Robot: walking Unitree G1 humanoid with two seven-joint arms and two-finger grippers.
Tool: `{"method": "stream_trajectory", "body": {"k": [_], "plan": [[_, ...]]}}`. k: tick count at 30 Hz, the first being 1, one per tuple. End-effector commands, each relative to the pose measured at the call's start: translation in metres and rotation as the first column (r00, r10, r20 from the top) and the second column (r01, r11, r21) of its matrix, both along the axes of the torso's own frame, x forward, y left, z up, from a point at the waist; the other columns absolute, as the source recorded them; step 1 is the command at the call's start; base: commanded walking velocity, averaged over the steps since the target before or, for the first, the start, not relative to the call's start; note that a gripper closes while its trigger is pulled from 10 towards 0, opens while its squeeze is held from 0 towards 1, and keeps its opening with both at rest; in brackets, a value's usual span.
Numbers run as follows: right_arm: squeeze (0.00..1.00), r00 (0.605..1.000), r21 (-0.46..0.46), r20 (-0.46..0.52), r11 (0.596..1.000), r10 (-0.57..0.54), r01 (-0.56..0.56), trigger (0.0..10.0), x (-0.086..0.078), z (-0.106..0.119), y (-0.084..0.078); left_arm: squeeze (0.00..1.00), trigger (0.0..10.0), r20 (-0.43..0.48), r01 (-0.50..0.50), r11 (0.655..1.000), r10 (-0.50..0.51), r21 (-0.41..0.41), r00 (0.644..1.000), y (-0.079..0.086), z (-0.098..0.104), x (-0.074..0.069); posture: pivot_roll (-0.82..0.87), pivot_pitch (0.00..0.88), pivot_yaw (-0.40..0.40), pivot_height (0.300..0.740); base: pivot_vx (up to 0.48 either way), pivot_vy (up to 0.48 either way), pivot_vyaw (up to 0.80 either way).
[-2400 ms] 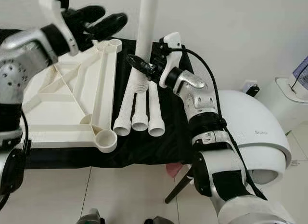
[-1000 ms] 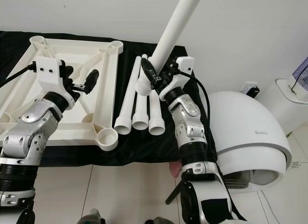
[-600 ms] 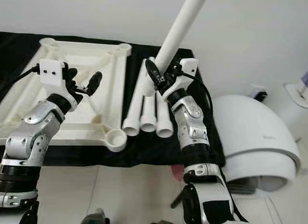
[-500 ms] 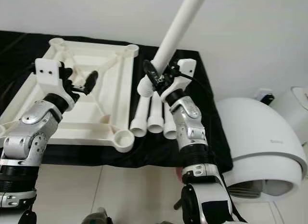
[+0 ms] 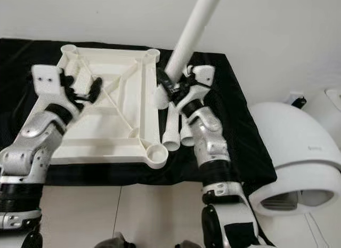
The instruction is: Building children table
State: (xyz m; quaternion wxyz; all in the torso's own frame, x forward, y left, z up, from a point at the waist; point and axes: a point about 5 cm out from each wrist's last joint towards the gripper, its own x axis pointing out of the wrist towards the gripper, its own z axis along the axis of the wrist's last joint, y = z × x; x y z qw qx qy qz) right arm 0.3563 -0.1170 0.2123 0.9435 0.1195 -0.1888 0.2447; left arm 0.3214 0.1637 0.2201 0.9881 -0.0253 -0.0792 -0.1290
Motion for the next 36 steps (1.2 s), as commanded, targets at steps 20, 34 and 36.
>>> {"method": "stream_trajectory", "body": {"k": [20, 34, 36], "plan": [[0.00, 1.000, -0.023, 0.016, 1.000, 0.020, -0.020, 10.0, 0.001, 0.005, 0.005, 0.00, 10.0, 0.012, 0.248, 0.924, -0.263, 0.291, 0.965, -0.026, -0.006, -0.013, 0.08, 0.000, -0.042, 0.740, 0.000, 0.108, 0.00], [0.00, 0.999, -0.049, 0.028, 0.998, -0.044, 0.046, 10.0, 0.006, 0.008, -0.012, 0.00, 10.0, -0.157, 0.492, 0.697, -0.489, 0.521, 0.858, -0.060, -0.037, -0.015, 0.07, 0.000, -0.031, 0.740, 0.000, 0.000, 0.00], [0.00, 0.998, -0.052, 0.028, 0.997, -0.055, 0.057, 10.0, 0.006, 0.008, -0.016, 0.00, 10.0, -0.171, 0.513, 0.679, -0.507, 0.525, 0.845, -0.064, -0.040, -0.015, 0.06, 0.000, -0.027, 0.740, 0.000, 0.000, 0.00]]}}
